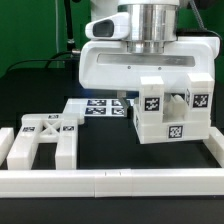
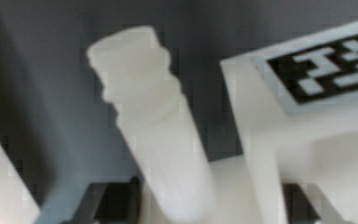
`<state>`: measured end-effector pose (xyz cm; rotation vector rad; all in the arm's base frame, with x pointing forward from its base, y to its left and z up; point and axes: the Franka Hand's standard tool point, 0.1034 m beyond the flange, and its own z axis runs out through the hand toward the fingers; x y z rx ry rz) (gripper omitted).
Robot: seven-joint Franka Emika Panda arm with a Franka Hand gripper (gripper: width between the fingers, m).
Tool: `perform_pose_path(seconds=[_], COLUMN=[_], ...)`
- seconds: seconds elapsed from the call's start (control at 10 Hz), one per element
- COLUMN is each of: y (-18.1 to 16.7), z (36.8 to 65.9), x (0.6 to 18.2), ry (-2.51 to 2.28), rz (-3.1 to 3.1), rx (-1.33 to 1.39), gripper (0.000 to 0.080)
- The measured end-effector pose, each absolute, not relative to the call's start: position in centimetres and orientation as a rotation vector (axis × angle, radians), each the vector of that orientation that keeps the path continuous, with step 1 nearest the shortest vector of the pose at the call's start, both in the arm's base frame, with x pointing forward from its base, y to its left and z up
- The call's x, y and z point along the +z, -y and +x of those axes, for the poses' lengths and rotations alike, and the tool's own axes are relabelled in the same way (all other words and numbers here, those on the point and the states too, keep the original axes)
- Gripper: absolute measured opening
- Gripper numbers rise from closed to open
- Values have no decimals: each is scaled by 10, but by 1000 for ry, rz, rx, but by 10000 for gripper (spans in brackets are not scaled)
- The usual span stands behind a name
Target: Assemble chair
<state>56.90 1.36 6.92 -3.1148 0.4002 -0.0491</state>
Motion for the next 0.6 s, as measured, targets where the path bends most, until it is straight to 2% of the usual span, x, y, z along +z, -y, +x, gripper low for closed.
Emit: perform_pose_path(seconds=[0.2, 0.4, 0.6], y=[8, 1, 10], z=[549, 545, 539], x=[79, 91, 86], ry=[-527, -596, -595], rz=[-3061, -3015, -2972], rx=[300, 524, 737], gripper=[320, 320, 320])
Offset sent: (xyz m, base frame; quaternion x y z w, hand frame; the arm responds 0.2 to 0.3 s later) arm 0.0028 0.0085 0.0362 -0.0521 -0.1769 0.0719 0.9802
